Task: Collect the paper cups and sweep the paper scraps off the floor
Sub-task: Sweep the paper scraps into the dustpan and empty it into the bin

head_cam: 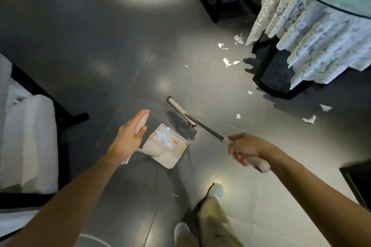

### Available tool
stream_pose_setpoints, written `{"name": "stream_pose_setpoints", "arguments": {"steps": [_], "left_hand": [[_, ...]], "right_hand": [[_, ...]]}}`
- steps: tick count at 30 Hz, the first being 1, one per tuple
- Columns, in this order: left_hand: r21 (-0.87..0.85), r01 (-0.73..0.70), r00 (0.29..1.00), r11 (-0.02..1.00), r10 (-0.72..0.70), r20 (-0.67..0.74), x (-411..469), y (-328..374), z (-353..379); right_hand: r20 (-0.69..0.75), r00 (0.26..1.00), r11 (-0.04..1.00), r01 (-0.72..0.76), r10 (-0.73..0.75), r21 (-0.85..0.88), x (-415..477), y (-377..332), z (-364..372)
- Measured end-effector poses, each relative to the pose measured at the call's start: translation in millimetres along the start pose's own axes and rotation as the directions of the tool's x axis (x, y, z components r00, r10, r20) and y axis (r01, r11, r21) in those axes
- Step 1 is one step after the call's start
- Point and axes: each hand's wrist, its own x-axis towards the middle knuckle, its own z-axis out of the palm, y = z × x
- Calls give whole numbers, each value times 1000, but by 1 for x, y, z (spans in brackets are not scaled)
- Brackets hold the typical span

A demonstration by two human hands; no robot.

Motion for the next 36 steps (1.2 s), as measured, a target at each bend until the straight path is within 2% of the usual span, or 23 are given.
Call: {"name": "stream_pose_setpoints", "arguments": {"steps": [4, 7, 11, 15, 20, 24, 27, 32, 36], "left_hand": [[61, -29, 997, 998, 24, 74, 27, 26, 12], [60, -38, 991, 997, 30, 128, 45, 39, 22], [16, -69, 990, 997, 66, 127, 62, 42, 24], [-51, -40, 990, 998, 47, 136, 60, 37, 17], [52, -45, 987, 998, 36, 155, 54, 18, 0], [96, -92, 975, 991, 70, 209, 57, 10, 1], [70, -68, 976, 995, 52, 214, 64, 3, -1], [34, -108, 974, 994, 99, 205, 79, 2, 5], [-13, -150, 967, 989, 150, 207, 88, 2, 6]], "right_hand": [[-161, 986, 992, 16, -37, -126, 19, 15, -52], [-250, 968, 989, -41, 5, -142, 38, 31, -85], [-309, 949, 983, -116, 67, -142, 69, 46, -124], [-338, 932, 976, -181, 131, -120, 96, 55, -142], [-277, 939, 973, -226, 205, -47, 111, 66, -125], [-198, 957, 977, -207, 213, 49, 101, 66, -67], [-122, 971, 978, -197, 204, 68, 80, 67, -6], [23, 981, 979, -189, 191, -74, 45, 54, 86], [83, 972, 971, -226, 220, 81, 14, 26, 94]]}}
